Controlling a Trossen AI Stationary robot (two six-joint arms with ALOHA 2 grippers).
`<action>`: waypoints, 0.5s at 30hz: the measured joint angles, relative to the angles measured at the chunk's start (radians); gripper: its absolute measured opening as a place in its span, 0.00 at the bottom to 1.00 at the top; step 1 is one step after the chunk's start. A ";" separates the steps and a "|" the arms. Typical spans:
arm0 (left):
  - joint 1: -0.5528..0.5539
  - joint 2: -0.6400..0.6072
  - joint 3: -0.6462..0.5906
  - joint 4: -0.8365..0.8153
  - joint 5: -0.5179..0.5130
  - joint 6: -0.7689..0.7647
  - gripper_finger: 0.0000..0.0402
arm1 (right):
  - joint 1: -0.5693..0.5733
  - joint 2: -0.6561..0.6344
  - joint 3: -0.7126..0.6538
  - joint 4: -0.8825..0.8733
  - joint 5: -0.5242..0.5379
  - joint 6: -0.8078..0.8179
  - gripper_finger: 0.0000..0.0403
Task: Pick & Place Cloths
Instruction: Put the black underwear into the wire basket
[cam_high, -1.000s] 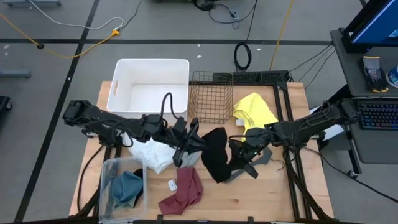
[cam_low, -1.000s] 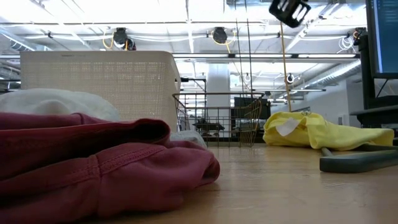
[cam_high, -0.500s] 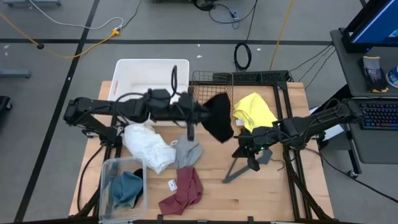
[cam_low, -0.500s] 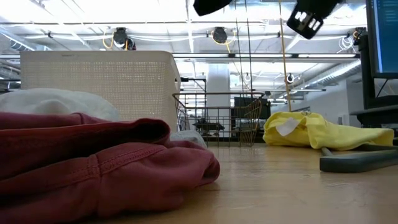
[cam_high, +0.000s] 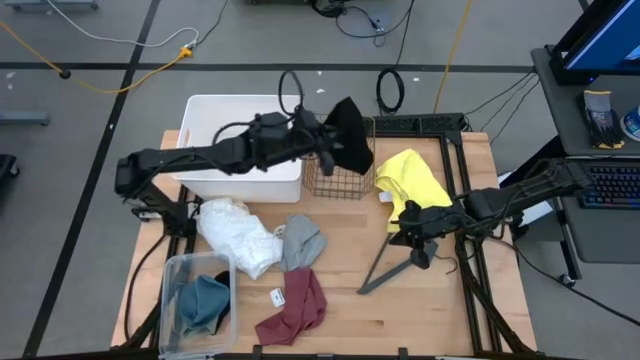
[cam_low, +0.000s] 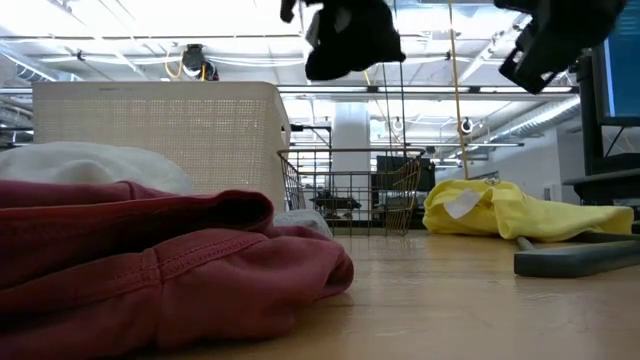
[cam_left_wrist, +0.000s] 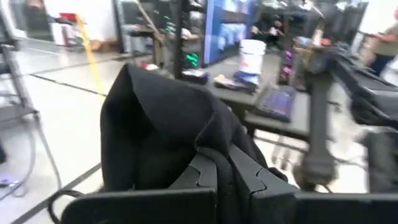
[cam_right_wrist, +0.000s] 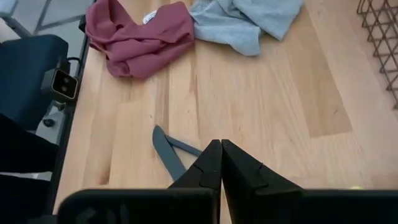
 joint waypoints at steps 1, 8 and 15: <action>0.010 0.015 0.000 0.023 -0.005 0.000 0.00 | 0.000 -0.018 -0.015 0.004 0.000 0.007 0.00; 0.066 0.121 0.000 0.076 -0.059 -0.045 0.00 | 0.000 -0.120 -0.088 0.005 -0.002 0.046 0.00; 0.083 0.187 0.000 0.078 -0.149 -0.044 0.00 | 0.000 -0.184 -0.125 0.005 -0.003 0.070 0.00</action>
